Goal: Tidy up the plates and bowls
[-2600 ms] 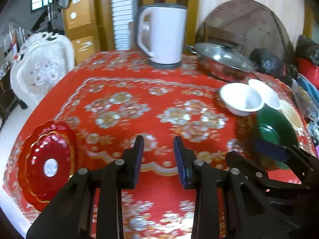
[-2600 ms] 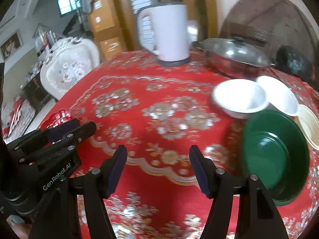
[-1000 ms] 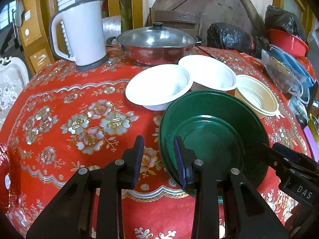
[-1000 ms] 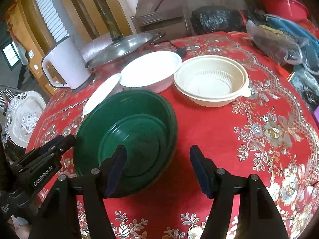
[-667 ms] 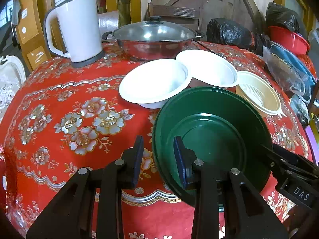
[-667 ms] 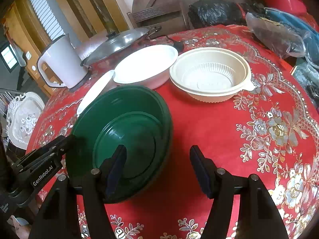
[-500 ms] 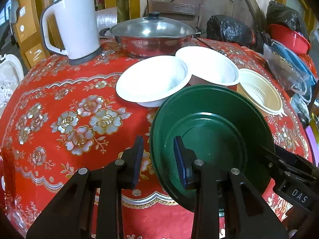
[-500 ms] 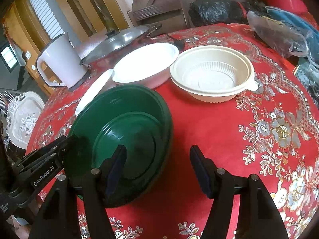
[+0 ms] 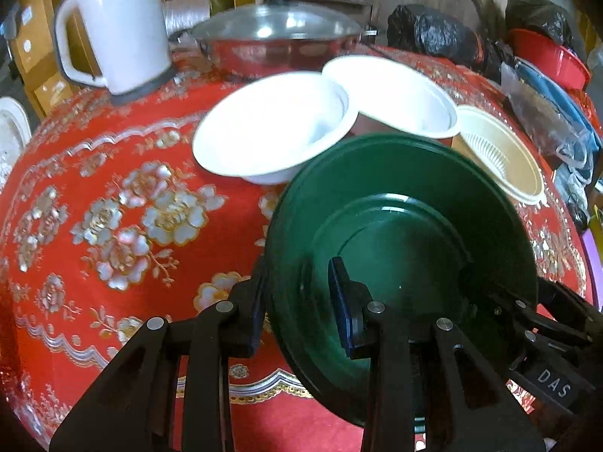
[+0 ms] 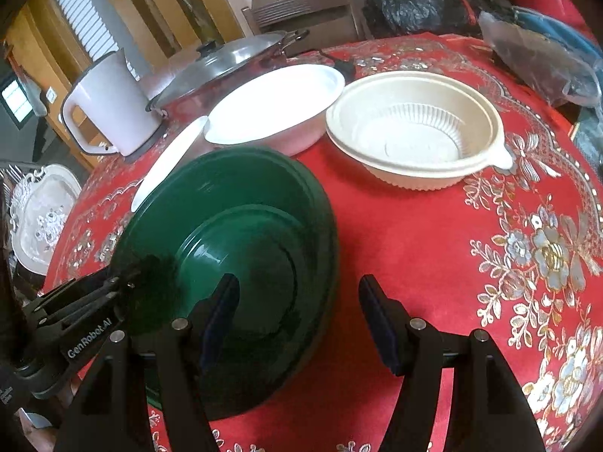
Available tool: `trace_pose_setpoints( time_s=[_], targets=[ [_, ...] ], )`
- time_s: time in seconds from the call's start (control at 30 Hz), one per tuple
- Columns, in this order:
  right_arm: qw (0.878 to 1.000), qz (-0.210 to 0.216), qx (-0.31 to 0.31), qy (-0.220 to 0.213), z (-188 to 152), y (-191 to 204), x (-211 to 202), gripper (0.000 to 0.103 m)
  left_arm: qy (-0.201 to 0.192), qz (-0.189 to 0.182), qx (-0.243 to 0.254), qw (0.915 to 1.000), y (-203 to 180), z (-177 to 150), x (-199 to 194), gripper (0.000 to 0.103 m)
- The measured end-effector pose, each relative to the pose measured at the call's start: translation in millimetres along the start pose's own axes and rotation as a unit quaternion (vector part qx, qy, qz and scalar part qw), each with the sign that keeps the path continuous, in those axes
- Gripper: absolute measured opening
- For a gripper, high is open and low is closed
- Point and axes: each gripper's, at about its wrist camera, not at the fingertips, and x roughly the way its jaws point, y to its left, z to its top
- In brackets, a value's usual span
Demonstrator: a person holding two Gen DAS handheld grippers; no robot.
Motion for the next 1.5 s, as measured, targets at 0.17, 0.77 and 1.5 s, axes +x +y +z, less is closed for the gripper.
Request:
trace_pose_setpoints(
  time_s=[0.17,0.77,1.5],
  targets=[
    [1.0,-0.016,-0.02,-0.005,1.8,8.6,3.7,0.066,0.014,-0.008,-0.008,0.9998,1.6,0.1,8.9,0.031],
    [0.996,-0.029,-0.08,-0.032,-7.0,52.3,-2.6,0.061,-0.014,-0.019,-0.023,0.9995,29.0,-9.2,-17.6,0.03],
    [0.981,0.034,-0.188,-0.038,-25.4,193.5,-2.4,0.061,-0.078,0.055,-0.126,0.9874,182.6,-45.8,-96.7,0.03]
  ],
)
